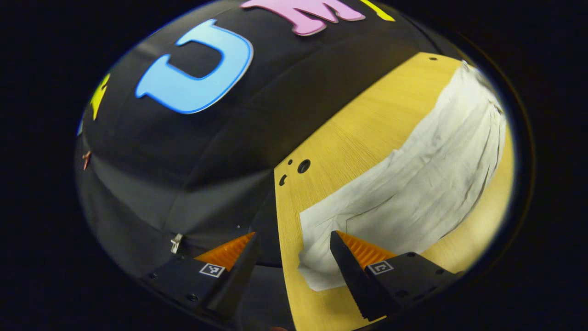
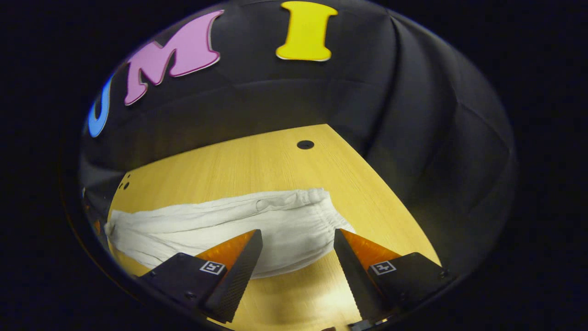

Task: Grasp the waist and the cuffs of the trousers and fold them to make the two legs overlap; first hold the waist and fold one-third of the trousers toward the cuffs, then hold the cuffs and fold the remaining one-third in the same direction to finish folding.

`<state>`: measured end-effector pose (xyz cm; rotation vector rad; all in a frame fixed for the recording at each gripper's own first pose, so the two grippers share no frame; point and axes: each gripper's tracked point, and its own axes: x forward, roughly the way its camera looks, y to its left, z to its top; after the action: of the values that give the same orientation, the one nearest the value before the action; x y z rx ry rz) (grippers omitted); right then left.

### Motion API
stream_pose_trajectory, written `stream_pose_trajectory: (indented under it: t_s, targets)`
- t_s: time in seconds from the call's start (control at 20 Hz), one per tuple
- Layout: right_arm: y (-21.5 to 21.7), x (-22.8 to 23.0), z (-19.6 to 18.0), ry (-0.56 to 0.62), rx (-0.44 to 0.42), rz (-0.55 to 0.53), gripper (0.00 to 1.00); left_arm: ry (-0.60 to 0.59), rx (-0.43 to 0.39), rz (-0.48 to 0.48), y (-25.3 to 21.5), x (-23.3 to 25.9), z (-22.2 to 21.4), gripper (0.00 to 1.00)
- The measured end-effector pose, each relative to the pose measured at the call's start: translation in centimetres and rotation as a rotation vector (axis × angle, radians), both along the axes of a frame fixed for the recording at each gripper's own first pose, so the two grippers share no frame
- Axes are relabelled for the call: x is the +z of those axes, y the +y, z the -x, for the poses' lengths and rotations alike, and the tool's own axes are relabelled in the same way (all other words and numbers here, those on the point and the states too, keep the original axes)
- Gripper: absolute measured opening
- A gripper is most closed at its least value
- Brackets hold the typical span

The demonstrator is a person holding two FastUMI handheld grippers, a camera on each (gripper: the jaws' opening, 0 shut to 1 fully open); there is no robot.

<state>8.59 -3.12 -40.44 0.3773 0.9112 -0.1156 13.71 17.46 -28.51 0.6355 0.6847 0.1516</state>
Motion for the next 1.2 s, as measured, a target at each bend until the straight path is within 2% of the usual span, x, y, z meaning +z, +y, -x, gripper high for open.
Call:
stream_pose_trajectory:
  t_s: [0.25,0.45,0.7,0.8,0.85,0.9,0.95,1.0,1.1,1.2]
  targets:
    - [-0.5,-4.0,1.1,0.113,-0.168,-0.119,0.99,-0.061,0.154,0.154,0.3,1.3,3.8,0.96]
    - [-0.8,-6.1,1.0,0.156,-0.272,-0.175,0.99,-0.069,0.233,0.229,0.1,1.0,6.2,0.96]
    - [-1.0,-7.6,-1.0,0.171,-0.310,-0.154,0.98,-0.064,0.302,0.310,-0.8,-0.1,9.0,0.96]
    - [-1.4,-7.5,-0.5,0.179,-0.333,-0.137,0.99,-0.047,0.327,0.348,-1.1,-1.2,10.0,0.96]
    - [-2.0,-8.1,0.1,0.215,-0.326,-0.099,0.87,-0.037,0.341,0.367,-1.3,-1.6,10.5,0.96]
    - [-2.7,-8.2,0.5,0.225,-0.311,-0.051,0.67,-0.030,0.356,0.386,-1.5,-2.1,11.0,0.96]
    - [-2.4,-8.3,0.6,0.233,-0.279,-0.046,0.48,-0.028,0.372,0.414,-1.7,-2.4,11.2,0.96]
    - [-1.7,-8.3,0.0,0.200,-0.235,-0.097,0.53,-0.027,0.387,0.453,-2.2,-3.0,11.4,0.96]
    - [-1.2,-8.4,0.0,0.205,-0.251,-0.156,0.11,-0.011,0.414,0.564,-3.9,-4.2,11.6,0.96]
    - [-1.3,-7.3,-0.2,0.181,-0.303,-0.211,0.07,-0.005,0.466,0.725,-5.6,-5.4,11.7,0.97]
